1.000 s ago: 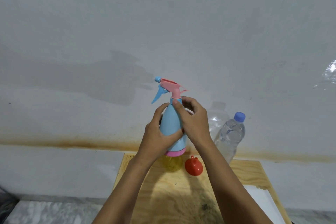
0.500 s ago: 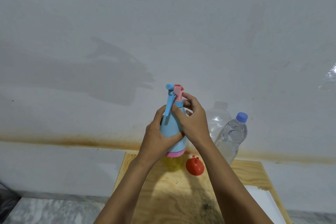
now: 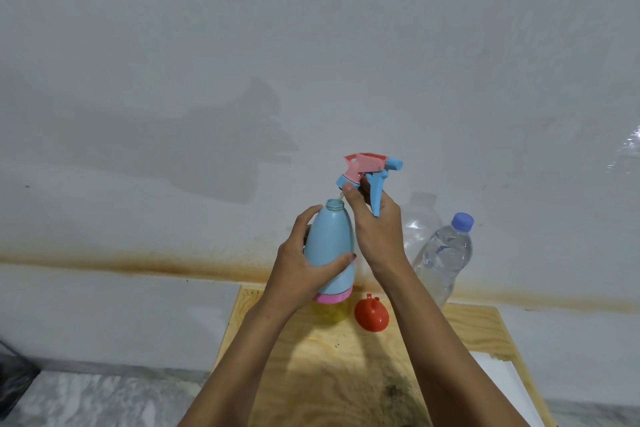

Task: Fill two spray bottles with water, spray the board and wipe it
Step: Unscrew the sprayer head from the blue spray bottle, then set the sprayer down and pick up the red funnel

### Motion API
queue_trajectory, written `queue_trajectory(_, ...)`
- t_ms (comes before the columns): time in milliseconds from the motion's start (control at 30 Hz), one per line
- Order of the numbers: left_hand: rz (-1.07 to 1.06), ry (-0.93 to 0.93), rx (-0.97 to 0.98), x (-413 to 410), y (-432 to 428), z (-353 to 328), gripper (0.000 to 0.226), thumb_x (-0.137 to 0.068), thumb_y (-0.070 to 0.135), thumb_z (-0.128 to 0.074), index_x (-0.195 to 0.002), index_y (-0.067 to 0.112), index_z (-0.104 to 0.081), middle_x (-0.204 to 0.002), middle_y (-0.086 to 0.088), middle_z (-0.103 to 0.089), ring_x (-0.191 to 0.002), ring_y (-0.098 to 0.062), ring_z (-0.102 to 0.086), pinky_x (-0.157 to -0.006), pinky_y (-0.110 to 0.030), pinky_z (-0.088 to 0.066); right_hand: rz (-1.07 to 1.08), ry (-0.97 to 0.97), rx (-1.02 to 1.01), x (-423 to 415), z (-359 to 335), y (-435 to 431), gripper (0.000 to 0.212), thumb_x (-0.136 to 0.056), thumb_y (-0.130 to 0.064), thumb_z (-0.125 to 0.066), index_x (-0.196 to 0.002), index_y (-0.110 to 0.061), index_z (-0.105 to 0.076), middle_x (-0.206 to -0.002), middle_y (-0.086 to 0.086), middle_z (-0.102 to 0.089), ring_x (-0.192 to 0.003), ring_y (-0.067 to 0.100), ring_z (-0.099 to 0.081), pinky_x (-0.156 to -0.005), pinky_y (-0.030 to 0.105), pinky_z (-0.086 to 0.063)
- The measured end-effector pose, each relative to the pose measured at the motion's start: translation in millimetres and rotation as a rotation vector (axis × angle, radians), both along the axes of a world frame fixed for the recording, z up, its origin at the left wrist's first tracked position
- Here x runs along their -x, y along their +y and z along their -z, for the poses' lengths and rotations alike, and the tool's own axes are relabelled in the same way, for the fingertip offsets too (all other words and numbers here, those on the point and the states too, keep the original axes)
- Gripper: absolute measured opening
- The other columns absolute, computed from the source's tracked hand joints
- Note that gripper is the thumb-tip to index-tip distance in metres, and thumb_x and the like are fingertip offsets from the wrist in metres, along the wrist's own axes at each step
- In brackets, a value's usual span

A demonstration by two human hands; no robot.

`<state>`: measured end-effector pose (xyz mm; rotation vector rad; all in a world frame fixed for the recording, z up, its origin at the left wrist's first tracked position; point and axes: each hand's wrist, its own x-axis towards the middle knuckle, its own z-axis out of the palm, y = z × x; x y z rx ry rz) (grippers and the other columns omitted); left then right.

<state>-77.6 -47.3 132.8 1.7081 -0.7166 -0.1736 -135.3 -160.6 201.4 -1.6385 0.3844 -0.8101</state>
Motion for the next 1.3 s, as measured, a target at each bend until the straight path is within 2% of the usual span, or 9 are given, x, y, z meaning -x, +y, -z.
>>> queue_trajectory(133, 0.018, 0.048, 0.014, -2.8, 1.4, 10.9, 0.085, -0.07, 0.042, -0.087, -0.137, 0.051, -0.035, -0.126, 0.014, -0.055, -0.11, -0.012, -0.06, -0.083, -0.028, -0.06, 0.01, -0.018, 0.031, 0.5, -1.3, -2.0, 0.01, -0.097, -0.031, -0.061, -0.088, -0.031, -0.065, -0.091, 0.022, -0.066, -0.066, 0.008, -0.058, -0.062, 0.007, -0.045)
queue_trajectory(267, 0.027, 0.059, -0.026, -5.1, 2.2, 31.7, 0.081, -0.071, 0.038, -0.087, -0.135, 0.048, -0.038, -0.128, 0.018, -0.054, -0.113, -0.011, -0.058, -0.086, -0.028, -0.059, 0.024, -0.043, 0.04, 2.0, 4.7, -7.0, 0.032, -0.097, -0.032, -0.061, -0.098, 0.0, -0.065, -0.088, 0.034, -0.059, -0.073, 0.038, -0.052, -0.058, 0.012, -0.042)
queue_trajectory(500, 0.043, 0.075, -0.11, -5.2, 7.0, 65.4, 0.077, -0.072, 0.03, -0.088, -0.13, 0.045, -0.04, -0.122, 0.02, -0.053, -0.109, -0.008, -0.057, -0.073, -0.015, -0.055, 0.129, -0.159, 0.068, 12.5, -2.5, -13.6, 0.027, -0.099, -0.022, -0.059, -0.097, 0.005, -0.061, -0.097, 0.044, -0.055, -0.089, 0.043, -0.05, -0.059, 0.011, -0.045)
queue_trajectory(633, 0.015, 0.104, -0.133, -3.3, 10.3, 88.5, 0.072, -0.072, 0.025, -0.088, -0.121, 0.05, -0.041, -0.119, 0.019, -0.054, -0.106, -0.007, -0.058, -0.075, -0.021, -0.057, 0.181, -0.176, 0.066, 21.7, -0.6, -19.8, 0.011, -0.099, -0.021, -0.06, -0.088, -0.026, -0.06, -0.097, 0.039, -0.057, -0.088, 0.043, -0.053, -0.077, 0.04, -0.05)
queue_trajectory(767, -0.055, 0.152, -0.193, 3.2, 14.7, 120.1, 0.077, -0.062, 0.039, -0.087, -0.125, 0.05, -0.043, -0.122, 0.005, -0.052, -0.107, -0.015, -0.057, -0.083, -0.04, -0.059, 0.201, -0.023, 0.062, 35.3, 42.0, -32.2, 0.008, -0.097, -0.029, -0.064, -0.094, -0.022, -0.064, -0.086, 0.015, -0.068, -0.072, 0.017, -0.061, -0.066, 0.018, -0.048)
queue_trajectory(867, -0.08, 0.2, -0.222, 16.9, 17.6, 142.9, 0.074, -0.062, 0.034, -0.087, -0.123, 0.048, -0.047, -0.119, 0.003, -0.049, -0.109, -0.014, -0.052, -0.077, -0.026, -0.055, 0.2, 0.163, 0.026, 46.6, 94.3, -35.6, 0.016, -0.094, -0.031, -0.068, -0.102, -0.017, -0.067, -0.083, -0.007, -0.067, -0.067, -0.005, -0.058, -0.065, 0.013, -0.046)
queue_trajectory(1033, -0.094, 0.144, -0.294, 38.8, 19.8, 173.8, 0.079, -0.065, 0.03, -0.09, -0.125, 0.043, -0.041, -0.113, 0.013, -0.051, -0.107, -0.015, -0.049, -0.068, -0.014, -0.041, 0.215, 0.366, -0.05, 67.1, 170.7, -36.0, 0.017, -0.091, -0.009, -0.067, -0.106, -0.015, -0.069, -0.082, -0.014, -0.069, -0.068, -0.006, -0.062, -0.064, 0.014, -0.048)
queue_trajectory(1133, -0.11, 0.17, -0.327, 47.2, 22.2, 189.8, 0.081, -0.062, 0.03, -0.091, -0.122, 0.046, -0.038, -0.117, 0.006, -0.053, -0.102, -0.014, -0.053, -0.071, -0.017, -0.044, 0.257, 0.517, -0.026, 76.8, 202.0, -38.0, 0.013, -0.089, -0.024, -0.07, -0.101, -0.019, -0.07, -0.087, -0.013, -0.068, -0.082, 0.006, -0.062, -0.076, 0.029, -0.049)
queue_trajectory(1300, -0.135, 0.217, -0.376, 57.5, 28.4, 208.8, 0.081, -0.06, 0.032, -0.091, -0.121, 0.046, -0.04, -0.119, 0.006, -0.058, -0.104, -0.018, -0.059, -0.08, -0.037, -0.055, 0.191, 0.732, 0.019, 83.7, 239.5, -31.5, 0.028, -0.088, -0.039, -0.069, -0.109, -0.022, -0.065, -0.093, -0.013, -0.065, -0.089, 0.012, -0.064, -0.08, 0.034, -0.053)
